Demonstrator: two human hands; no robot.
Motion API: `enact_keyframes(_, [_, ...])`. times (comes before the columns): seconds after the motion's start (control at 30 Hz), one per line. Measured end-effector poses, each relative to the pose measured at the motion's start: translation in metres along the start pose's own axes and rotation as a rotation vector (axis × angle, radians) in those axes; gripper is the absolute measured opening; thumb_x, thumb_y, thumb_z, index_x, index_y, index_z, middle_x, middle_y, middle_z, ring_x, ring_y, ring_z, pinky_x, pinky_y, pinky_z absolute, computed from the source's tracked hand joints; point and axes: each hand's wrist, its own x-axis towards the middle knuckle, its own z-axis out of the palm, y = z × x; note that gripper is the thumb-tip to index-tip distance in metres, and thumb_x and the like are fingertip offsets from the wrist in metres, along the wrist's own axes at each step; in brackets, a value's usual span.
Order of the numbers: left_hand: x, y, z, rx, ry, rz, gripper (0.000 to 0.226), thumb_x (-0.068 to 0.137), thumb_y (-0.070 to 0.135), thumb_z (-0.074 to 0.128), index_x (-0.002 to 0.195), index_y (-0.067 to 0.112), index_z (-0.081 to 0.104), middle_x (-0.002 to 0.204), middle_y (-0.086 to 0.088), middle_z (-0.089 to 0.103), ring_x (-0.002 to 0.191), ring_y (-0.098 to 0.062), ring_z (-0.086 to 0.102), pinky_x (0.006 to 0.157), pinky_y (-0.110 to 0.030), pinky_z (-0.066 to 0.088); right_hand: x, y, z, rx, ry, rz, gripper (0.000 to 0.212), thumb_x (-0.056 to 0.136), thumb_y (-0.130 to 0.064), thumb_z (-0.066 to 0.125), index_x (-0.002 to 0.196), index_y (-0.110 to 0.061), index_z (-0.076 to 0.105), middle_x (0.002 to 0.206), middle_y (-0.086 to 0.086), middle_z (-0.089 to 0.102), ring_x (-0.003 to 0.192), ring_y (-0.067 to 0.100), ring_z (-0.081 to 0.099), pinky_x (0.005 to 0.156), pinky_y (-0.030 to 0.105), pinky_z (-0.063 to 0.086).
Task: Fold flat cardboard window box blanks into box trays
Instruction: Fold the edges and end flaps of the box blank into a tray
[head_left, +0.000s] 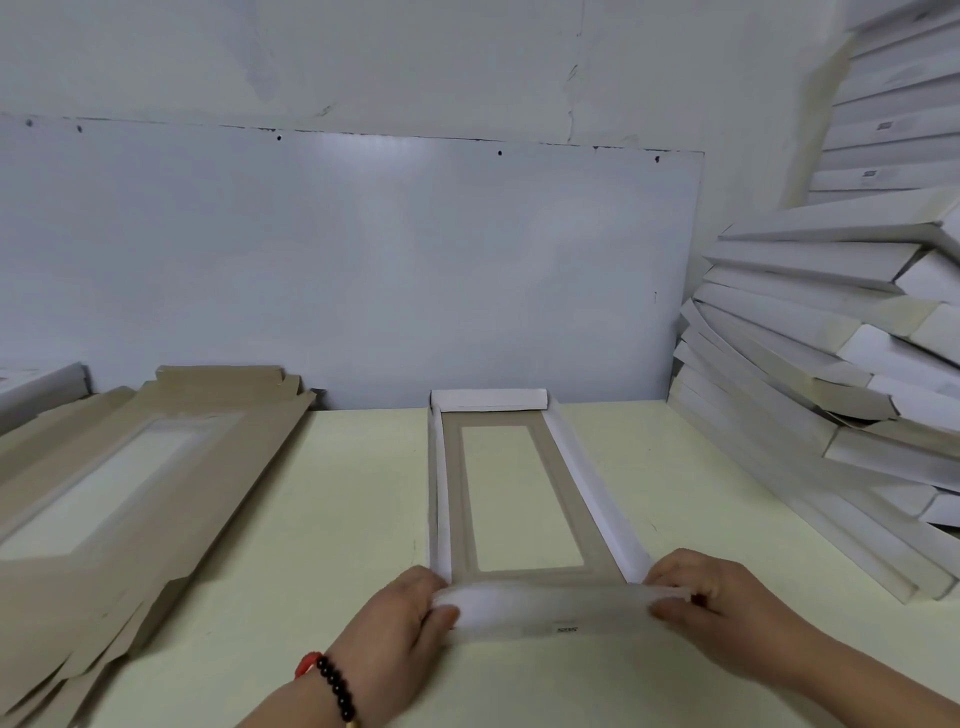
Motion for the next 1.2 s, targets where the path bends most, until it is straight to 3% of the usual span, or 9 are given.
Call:
enact_keyframes(0.2, [0.004,0.003,0.006,-0.025,0.09,-0.126,0.02,0.101,0.03,0.042,0.081,0.03,0.037,0.083,0.012,0.049,0.073,-0.001,0.046,0.065,-0.012,0.035,0.008,0.005,0.004,0.122,-0.015,0.204,0.017,0.086,-0.021,0.068,0.072,-0.03,0.065,0.066,-0.009,0.061,0.055,-0.001,0.051,0.053,0.014,0.038])
enact_keyframes(0.33, [0.005,0.0,0.007,-0.111,0.109,-0.148,0.021,0.1,0.025,0.046,0.081,0.031,0.037,0.078,0.01,0.054,0.07,-0.004,0.047,0.062,-0.016,0.035,0.01,0.001,0.003,0.188,-0.039,0.218,0.026,0.089,-0.02,0.064,0.079,-0.044,0.064,0.067,-0.017,0.063,0.058,-0.003,0.052,0.053,0.01,0.037])
enact_keyframes(0.5, [0.004,-0.002,0.01,-0.089,0.128,-0.143,0.026,0.101,0.027,0.042,0.076,0.024,0.037,0.076,0.008,0.049,0.07,-0.005,0.043,0.064,-0.019,0.036,0.01,0.001,0.005,0.193,-0.062,0.245,0.012,0.094,-0.026,0.057,0.089,-0.03,0.067,0.081,-0.01,0.069,0.071,0.003,0.06,0.064,0.019,0.044])
enact_keyframes(0.63, [0.005,0.002,0.017,-0.157,0.209,-0.196,0.019,0.1,0.024,0.043,0.11,0.038,0.034,0.083,0.007,0.059,0.076,-0.009,0.055,0.069,-0.024,0.043,0.012,0.001,0.011,0.15,0.014,0.259,0.016,0.097,-0.03,0.053,0.084,-0.021,0.053,0.067,-0.008,0.051,0.059,0.007,0.045,0.057,0.024,0.034])
enact_keyframes(0.7, [0.005,0.001,0.022,-0.125,0.254,-0.174,0.043,0.099,0.023,0.044,0.126,0.047,0.02,0.077,0.009,0.055,0.069,-0.006,0.052,0.062,-0.02,0.038,0.011,-0.003,0.017,0.117,0.078,0.263,0.008,0.097,-0.028,0.053,0.101,-0.034,0.05,0.063,-0.007,0.049,0.063,0.009,0.047,0.058,0.023,0.033])
enact_keyframes(0.77, [0.005,0.002,0.024,-0.053,0.291,-0.125,0.036,0.099,0.023,0.045,0.128,0.043,0.036,0.086,0.013,0.057,0.077,-0.005,0.054,0.068,-0.016,0.038,0.009,-0.008,0.023,0.03,0.15,0.24,0.027,0.097,-0.029,0.05,0.115,-0.046,0.04,0.061,-0.01,0.052,0.072,0.01,0.05,0.063,0.022,0.034])
enact_keyframes(0.87, [0.005,0.002,0.027,0.021,0.364,-0.051,0.017,0.097,0.021,0.053,0.107,0.025,0.066,0.097,0.013,0.05,0.081,-0.007,0.053,0.071,-0.016,0.038,0.008,-0.016,0.029,-0.232,0.257,0.161,0.024,0.099,-0.029,0.043,0.116,-0.046,0.044,0.085,-0.021,0.06,0.092,0.006,0.056,0.082,0.025,0.03])
enact_keyframes(1.07, [0.004,0.002,0.023,0.222,0.307,0.018,0.03,0.092,0.042,0.055,0.074,0.023,0.07,0.113,0.004,0.06,0.078,-0.016,0.061,0.063,-0.022,0.046,0.004,-0.013,0.04,-0.457,0.326,0.048,0.014,0.094,-0.033,0.059,0.091,-0.04,0.071,0.114,-0.013,0.066,0.098,0.012,0.065,0.089,0.036,0.036])
enact_keyframes(1.2, [0.009,0.009,0.021,0.494,0.283,0.179,0.037,0.079,0.057,0.05,0.062,0.029,0.068,0.092,0.01,0.068,0.076,-0.021,0.061,0.069,-0.033,0.044,0.004,-0.024,0.048,-0.593,0.384,-0.164,0.055,0.098,-0.056,0.029,0.077,-0.033,0.075,0.103,-0.006,0.073,0.095,0.021,0.07,0.088,0.036,0.034])
